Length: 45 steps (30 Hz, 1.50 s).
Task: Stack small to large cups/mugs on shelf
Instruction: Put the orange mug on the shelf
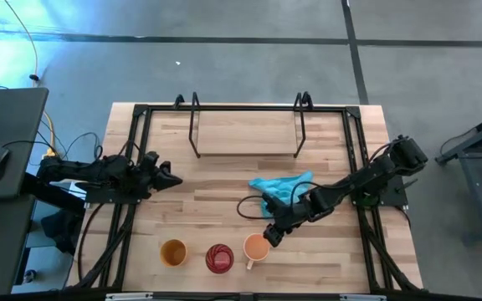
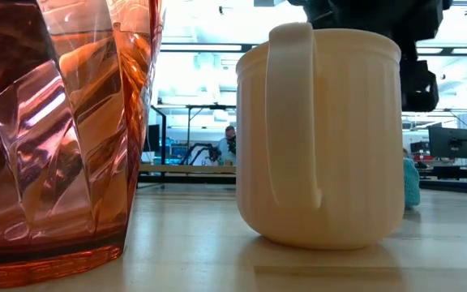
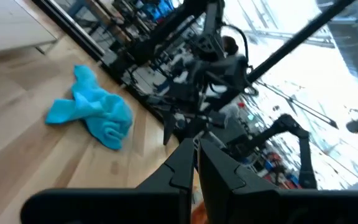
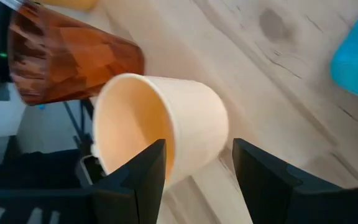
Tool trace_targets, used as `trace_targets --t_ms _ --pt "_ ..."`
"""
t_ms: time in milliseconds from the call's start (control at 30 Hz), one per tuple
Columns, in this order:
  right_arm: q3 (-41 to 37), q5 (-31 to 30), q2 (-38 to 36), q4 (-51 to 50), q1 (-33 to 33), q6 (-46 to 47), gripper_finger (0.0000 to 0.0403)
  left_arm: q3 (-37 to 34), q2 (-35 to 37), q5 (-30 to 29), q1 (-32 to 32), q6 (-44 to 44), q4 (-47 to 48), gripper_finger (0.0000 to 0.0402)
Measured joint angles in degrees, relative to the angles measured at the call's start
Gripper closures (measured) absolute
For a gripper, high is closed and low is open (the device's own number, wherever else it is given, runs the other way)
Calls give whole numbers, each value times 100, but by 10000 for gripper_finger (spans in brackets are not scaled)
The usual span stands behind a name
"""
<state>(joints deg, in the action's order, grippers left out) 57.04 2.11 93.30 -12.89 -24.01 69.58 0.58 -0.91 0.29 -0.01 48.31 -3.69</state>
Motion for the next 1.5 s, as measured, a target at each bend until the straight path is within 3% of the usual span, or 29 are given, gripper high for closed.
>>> trace_targets --t_ms 1500 --pt "0 -2 15 158 -52 -646 226 0 2 -139 0 -2 276 389"
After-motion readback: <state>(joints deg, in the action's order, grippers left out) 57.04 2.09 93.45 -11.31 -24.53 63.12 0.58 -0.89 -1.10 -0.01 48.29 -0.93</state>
